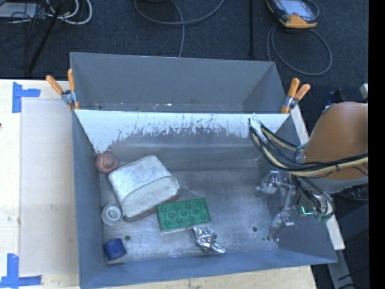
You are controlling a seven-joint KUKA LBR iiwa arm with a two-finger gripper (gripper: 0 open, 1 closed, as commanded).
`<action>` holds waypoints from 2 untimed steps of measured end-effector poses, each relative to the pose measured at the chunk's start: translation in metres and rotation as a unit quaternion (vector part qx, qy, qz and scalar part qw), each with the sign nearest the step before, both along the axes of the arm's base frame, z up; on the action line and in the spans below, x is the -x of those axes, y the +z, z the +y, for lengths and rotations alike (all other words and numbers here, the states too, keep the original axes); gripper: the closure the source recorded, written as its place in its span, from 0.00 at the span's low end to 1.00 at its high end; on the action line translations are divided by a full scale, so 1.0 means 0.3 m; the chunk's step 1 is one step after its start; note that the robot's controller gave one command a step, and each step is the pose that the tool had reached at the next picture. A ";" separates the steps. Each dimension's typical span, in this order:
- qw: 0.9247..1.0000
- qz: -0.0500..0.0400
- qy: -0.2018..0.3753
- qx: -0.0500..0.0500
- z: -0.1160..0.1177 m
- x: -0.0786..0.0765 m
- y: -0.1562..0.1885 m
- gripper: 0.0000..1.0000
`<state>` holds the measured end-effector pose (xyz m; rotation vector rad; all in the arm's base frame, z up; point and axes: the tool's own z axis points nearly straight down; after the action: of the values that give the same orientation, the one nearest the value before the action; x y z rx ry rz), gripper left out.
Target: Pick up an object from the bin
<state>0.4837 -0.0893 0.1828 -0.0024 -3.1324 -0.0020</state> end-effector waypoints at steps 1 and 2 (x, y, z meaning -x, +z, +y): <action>0.999 -0.007 0.033 0.003 0.509 -0.081 -0.366 0.00; 1.000 -0.004 0.001 0.001 0.595 -0.224 -0.275 0.00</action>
Offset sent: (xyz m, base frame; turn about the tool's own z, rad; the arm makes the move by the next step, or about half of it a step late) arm 0.0211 0.1531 -0.1128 -0.0640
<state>0.5509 0.0891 0.1004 -0.0007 -3.1407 0.0001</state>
